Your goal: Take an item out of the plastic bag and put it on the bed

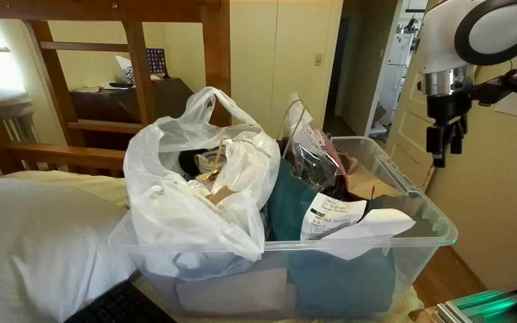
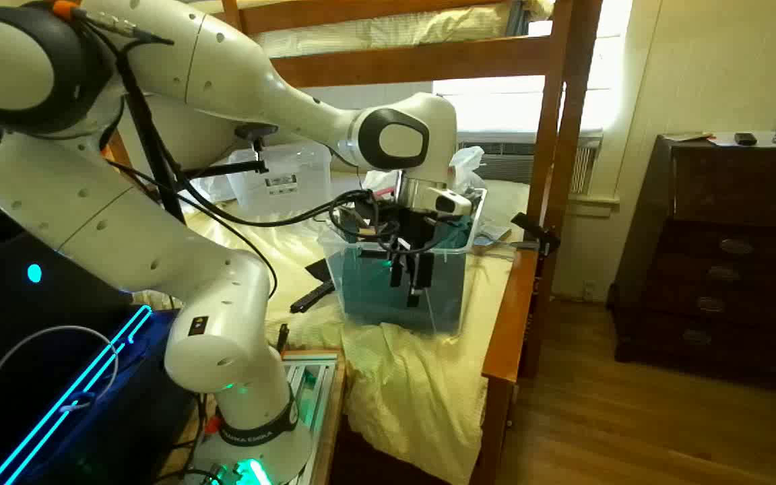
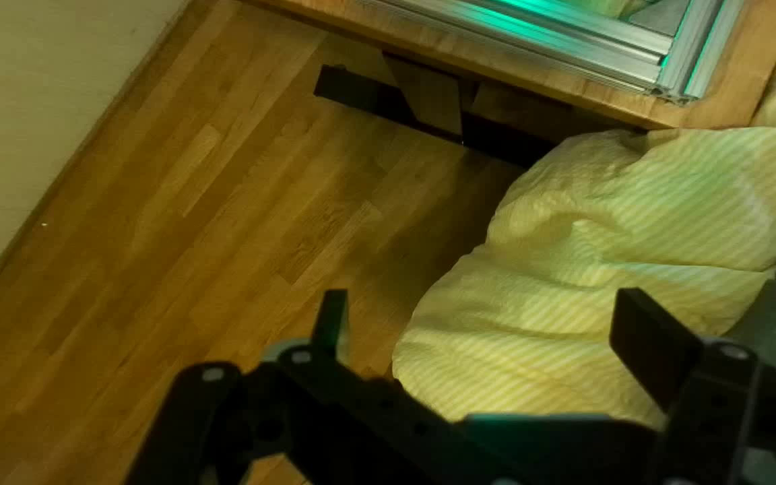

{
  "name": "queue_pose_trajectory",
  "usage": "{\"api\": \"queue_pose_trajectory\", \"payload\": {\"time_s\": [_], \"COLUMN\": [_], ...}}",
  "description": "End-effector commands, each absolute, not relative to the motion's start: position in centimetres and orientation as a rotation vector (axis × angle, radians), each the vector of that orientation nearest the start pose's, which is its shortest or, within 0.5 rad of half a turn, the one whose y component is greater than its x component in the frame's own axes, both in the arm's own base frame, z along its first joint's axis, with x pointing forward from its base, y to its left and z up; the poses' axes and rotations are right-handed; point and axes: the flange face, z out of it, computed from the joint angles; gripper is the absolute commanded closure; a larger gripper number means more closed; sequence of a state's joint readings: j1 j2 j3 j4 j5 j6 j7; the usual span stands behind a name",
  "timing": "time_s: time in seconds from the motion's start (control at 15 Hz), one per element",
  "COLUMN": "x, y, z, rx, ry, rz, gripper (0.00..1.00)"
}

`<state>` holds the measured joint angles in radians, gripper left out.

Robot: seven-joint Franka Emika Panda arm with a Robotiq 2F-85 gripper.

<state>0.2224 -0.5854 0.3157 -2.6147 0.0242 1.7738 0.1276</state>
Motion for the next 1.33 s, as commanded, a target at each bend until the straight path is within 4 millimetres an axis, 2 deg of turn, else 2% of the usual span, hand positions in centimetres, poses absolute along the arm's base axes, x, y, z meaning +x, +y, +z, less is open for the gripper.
{"api": "queue_pose_trajectory", "payload": {"time_s": [0.0, 0.27, 0.4, 0.47, 0.53, 0.67, 0.8, 0.93, 1.07, 1.27], "x": [28.9, 28.9, 29.4, 29.3, 28.9, 27.9, 26.8, 26.2, 25.8, 25.3], "y": [17.1, 17.1, 18.6, 19.6, 20.5, 22.9, 26.8, 31.5, 36.0, 42.2], "z": [41.1, 41.1, 43.1, 44.8, 46.4, 49.9, 53.1, 55.2, 56.3, 57.5], "rx": [-3.301, -3.301, -3.329, -3.332, -3.34, -3.315, -3.261, -3.216, -3.19, -3.122], "ry": [-0.546, -0.547, -0.48, -0.383, -0.382, -0.37, -0.44, -0.561, -0.709, -0.937], "rz": [0.371, 0.372, 0.378, 0.455, 0.431, 0.491, 0.472, 0.361, 0.252, 0.208], "gripper": [0.0, 0.0, 0.0, 0.0, 0.0, 0.0, 0.0, 0.0, 0.0, 0.0]}}
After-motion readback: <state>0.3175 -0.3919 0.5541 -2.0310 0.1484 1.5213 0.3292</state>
